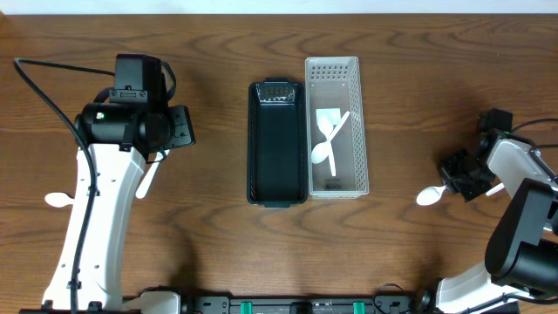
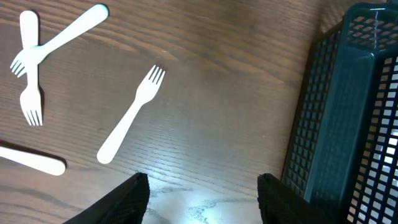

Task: Pack container
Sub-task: 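Carry the spoon into the white basket and release it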

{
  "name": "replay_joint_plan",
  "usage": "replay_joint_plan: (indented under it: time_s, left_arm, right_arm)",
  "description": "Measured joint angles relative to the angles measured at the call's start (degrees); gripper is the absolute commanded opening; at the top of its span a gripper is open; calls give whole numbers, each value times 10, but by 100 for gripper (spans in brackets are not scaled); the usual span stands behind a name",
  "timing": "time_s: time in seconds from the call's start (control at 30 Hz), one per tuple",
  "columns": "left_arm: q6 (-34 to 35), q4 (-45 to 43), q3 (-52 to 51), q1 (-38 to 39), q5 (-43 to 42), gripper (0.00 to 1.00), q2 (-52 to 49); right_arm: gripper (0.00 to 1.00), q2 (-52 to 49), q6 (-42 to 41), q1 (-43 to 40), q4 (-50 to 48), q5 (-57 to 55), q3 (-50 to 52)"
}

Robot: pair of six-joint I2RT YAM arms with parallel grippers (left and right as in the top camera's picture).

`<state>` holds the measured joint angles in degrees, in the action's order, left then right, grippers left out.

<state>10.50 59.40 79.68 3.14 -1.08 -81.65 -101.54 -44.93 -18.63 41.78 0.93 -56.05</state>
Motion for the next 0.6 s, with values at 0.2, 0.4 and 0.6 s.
replay_joint_plan:
  time_s: [0.2, 0.4, 0.6]
  left_arm:
    - [0, 0, 0, 0, 0, 59, 0]
    - [0, 0, 0, 0, 0, 59, 0]
    - [0, 0, 0, 0, 0, 59, 0]
  right_arm:
    - [1, 2, 0, 1, 2, 8, -3]
    - [1, 31, 14, 49, 59, 17, -87]
    - [1, 99, 42, 183, 93, 21, -272]
